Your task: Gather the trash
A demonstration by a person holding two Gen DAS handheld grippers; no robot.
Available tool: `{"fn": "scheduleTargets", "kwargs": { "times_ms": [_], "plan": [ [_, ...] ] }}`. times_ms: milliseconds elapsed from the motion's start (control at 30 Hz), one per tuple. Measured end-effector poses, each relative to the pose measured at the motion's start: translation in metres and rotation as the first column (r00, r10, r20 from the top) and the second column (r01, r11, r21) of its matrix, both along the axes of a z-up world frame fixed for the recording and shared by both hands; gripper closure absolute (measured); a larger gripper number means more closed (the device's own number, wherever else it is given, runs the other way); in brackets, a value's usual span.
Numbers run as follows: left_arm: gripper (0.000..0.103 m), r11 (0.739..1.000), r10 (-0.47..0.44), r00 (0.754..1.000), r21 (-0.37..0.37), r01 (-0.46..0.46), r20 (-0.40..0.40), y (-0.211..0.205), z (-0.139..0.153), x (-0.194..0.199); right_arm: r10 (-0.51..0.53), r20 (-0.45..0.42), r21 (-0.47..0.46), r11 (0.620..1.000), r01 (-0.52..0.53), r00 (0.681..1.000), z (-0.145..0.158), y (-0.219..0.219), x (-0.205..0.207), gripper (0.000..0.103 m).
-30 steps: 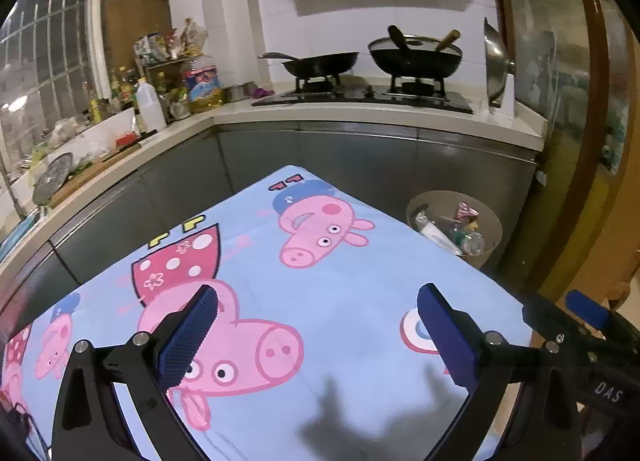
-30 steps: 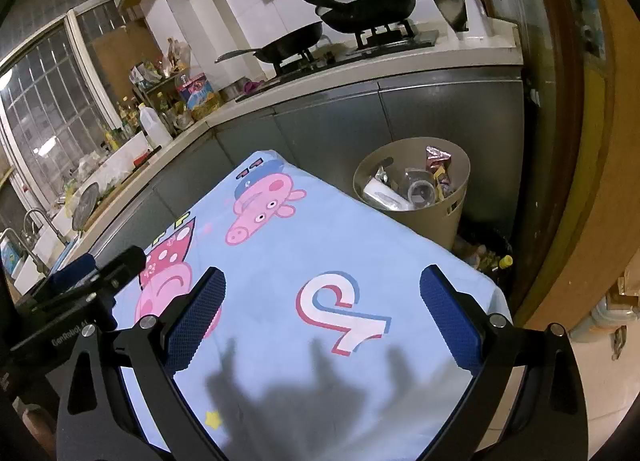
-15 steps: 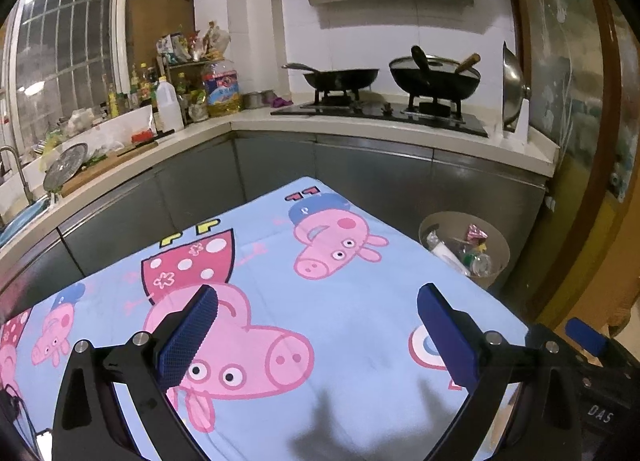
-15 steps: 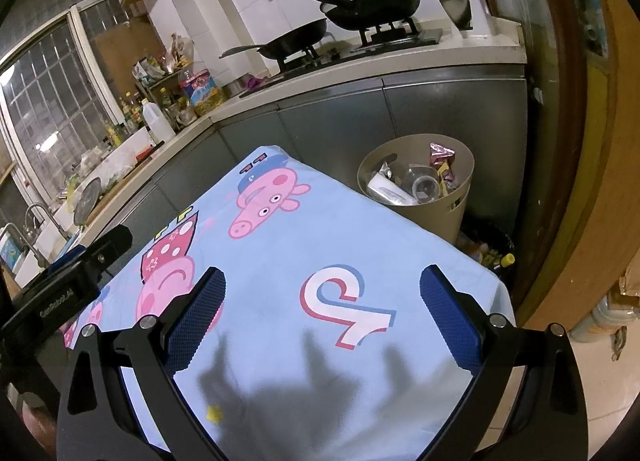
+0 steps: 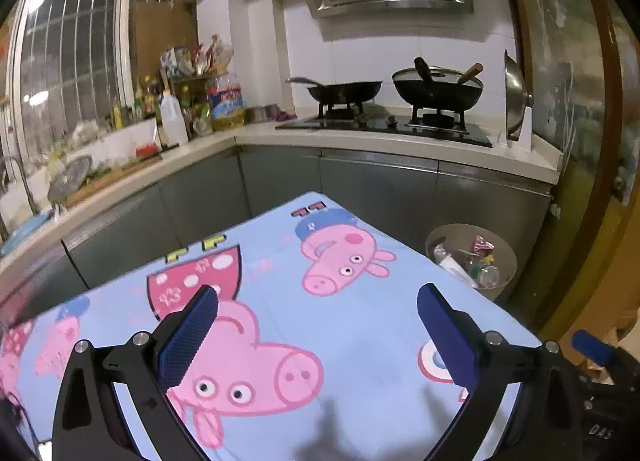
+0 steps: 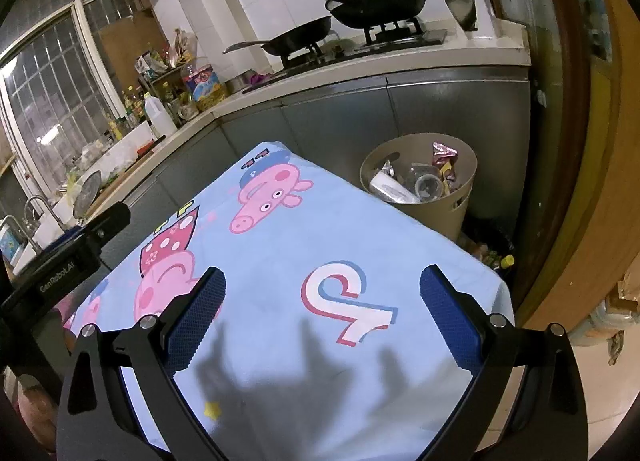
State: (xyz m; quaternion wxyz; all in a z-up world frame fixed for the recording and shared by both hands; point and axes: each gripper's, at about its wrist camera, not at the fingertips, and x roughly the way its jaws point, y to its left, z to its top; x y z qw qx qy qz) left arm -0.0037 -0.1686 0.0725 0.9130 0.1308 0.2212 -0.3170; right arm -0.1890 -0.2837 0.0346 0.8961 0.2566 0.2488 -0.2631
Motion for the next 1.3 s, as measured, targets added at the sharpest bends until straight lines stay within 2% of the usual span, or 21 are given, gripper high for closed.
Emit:
{"fn": "scheduleTargets", "kwargs": {
  "times_ms": [67,200,433,633,867,1300],
  "plan": [
    [0.004,0.999,-0.029,0.999,0.026,0.029,0.015,-0.004,0.001,-0.002,-0.005,0.000,-0.012,1.000,0.005,1.000,0.001,0.000,0.000,0.006],
    [0.004,0.999,-0.018,0.997,0.036,0.015,0.078,-0.005,0.004,-0.010,-0.015,0.010,-0.042,0.999,0.016,1.000,0.005,0.001,-0.003,0.006],
    [0.004,0.999,-0.035,0.997,0.023,0.033,0.074,-0.004,0.009,-0.014,-0.026,0.019,-0.048,0.998,0.027,0.999,0.007,-0.002,-0.007,0.006],
    [0.004,0.999,-0.047,0.994,0.022,0.045,0.103,-0.005,0.013,-0.022,-0.029,0.021,-0.046,0.998,0.029,0.999,0.006,-0.004,-0.007,0.006],
    [0.004,0.998,-0.058,0.996,0.015,0.058,0.068,-0.007,0.013,-0.020,-0.038,0.033,-0.054,0.998,0.040,0.999,0.009,-0.005,-0.011,0.006],
    [0.004,0.997,-0.077,0.996,0.010,0.076,0.049,-0.012,0.008,-0.022,-0.040,0.038,-0.062,0.997,0.042,0.998,0.009,-0.002,-0.012,0.006]
  ]
}}
